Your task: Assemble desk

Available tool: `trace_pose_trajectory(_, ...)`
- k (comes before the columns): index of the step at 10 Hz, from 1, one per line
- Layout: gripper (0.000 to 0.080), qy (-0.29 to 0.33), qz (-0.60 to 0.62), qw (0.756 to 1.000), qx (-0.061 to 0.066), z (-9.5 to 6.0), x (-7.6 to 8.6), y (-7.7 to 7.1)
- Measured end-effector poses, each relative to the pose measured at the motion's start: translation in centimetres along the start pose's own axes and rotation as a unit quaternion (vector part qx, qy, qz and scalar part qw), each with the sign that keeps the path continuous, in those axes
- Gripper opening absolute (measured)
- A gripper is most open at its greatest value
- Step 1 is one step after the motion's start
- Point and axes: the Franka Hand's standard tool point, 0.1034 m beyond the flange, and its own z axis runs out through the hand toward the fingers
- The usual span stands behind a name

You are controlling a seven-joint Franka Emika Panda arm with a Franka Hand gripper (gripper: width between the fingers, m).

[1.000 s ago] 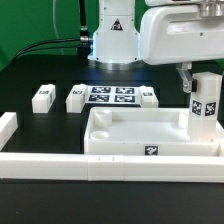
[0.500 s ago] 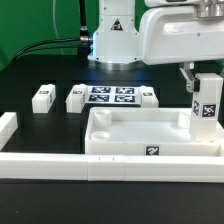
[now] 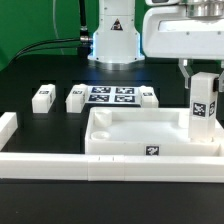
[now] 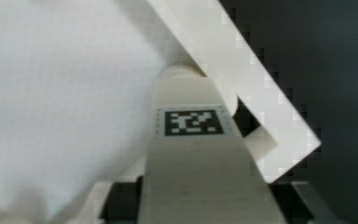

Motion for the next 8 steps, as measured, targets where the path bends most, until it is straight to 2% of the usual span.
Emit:
trace_pose_trajectory(1, 0.0288, 0.000, 0.031, 1.000, 0.000, 0.01, -0.09, -0.03)
trace_pose_trajectory(2, 0.0288, -0.005, 0.112, 0.994, -0.001, 0.03, -0.41, -0.12)
trace_pose_trajectory(4, 0.0289, -0.019, 0.215, 0.976, -0.011, -0.04, -0.72, -0.11)
trace_pose_trajectory(6, 0.0289, -0.022, 0.234, 0.972, -0.010, 0.03, -0.72, -0.06)
trace_pose_trajectory(7, 0.0289, -0.022, 0.207, 0.978, -0.010, 0.03, -0.70, -0.04)
trace_pose_trajectory(8, 0.0443, -0.022, 0.179, 0.984, -0.010, 0.05, -0.55, 0.08)
